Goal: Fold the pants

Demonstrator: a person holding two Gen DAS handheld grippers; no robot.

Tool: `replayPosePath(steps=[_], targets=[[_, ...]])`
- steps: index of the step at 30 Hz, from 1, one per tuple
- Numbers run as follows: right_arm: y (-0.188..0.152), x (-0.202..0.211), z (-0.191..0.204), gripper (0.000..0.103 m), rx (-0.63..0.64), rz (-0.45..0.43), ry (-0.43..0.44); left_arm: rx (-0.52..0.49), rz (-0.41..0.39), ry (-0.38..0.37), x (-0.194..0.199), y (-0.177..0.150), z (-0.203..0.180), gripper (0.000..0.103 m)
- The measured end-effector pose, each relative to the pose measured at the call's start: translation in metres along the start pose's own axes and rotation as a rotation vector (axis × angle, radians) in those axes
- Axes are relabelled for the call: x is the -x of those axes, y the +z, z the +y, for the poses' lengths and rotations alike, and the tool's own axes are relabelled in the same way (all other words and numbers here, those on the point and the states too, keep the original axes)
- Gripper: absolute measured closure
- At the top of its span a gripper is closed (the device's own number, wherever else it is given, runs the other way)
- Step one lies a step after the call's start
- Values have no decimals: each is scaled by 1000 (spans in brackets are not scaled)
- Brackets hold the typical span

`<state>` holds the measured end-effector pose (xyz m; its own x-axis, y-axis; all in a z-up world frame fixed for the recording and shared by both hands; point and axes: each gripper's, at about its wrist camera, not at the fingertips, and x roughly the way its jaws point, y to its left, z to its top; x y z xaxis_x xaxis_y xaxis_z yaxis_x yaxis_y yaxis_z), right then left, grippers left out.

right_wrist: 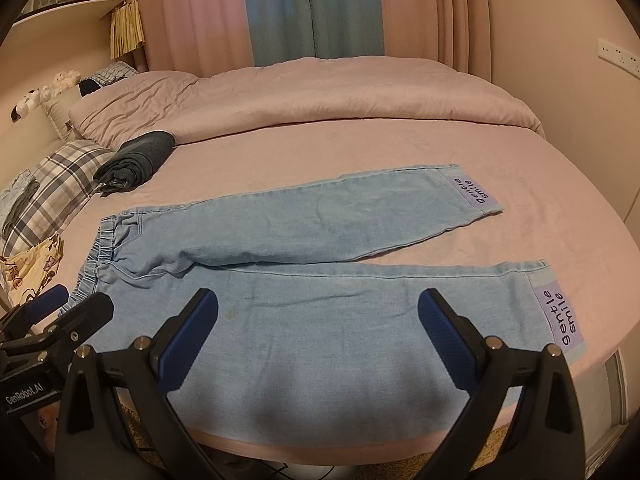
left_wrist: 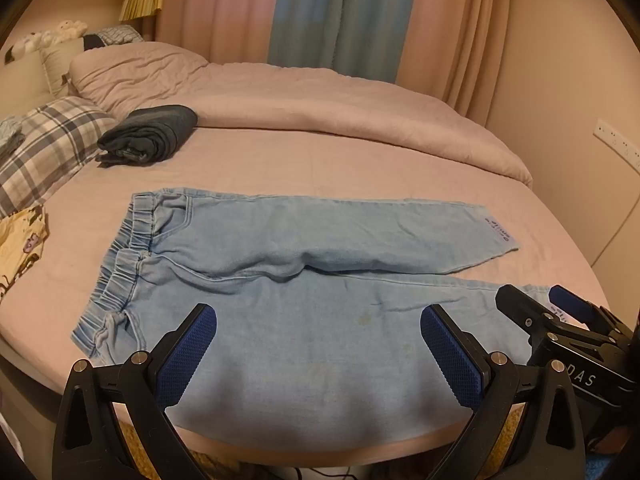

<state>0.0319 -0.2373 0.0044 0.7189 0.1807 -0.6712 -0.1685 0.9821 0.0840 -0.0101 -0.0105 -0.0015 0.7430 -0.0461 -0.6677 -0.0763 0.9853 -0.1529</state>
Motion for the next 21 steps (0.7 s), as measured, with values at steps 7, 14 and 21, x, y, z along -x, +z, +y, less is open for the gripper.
replayPosePath(steps=[7, 14, 21], targets=[[1, -1, 1, 2, 2, 1, 0, 3, 3, -4, 0, 1, 1, 0], [1, -6, -1, 2, 1, 12, -10, 10, 20, -18, -9, 1, 5, 0], [0, -14, -2, 2, 0, 27, -9, 31, 37, -12, -19, 2, 12, 0]])
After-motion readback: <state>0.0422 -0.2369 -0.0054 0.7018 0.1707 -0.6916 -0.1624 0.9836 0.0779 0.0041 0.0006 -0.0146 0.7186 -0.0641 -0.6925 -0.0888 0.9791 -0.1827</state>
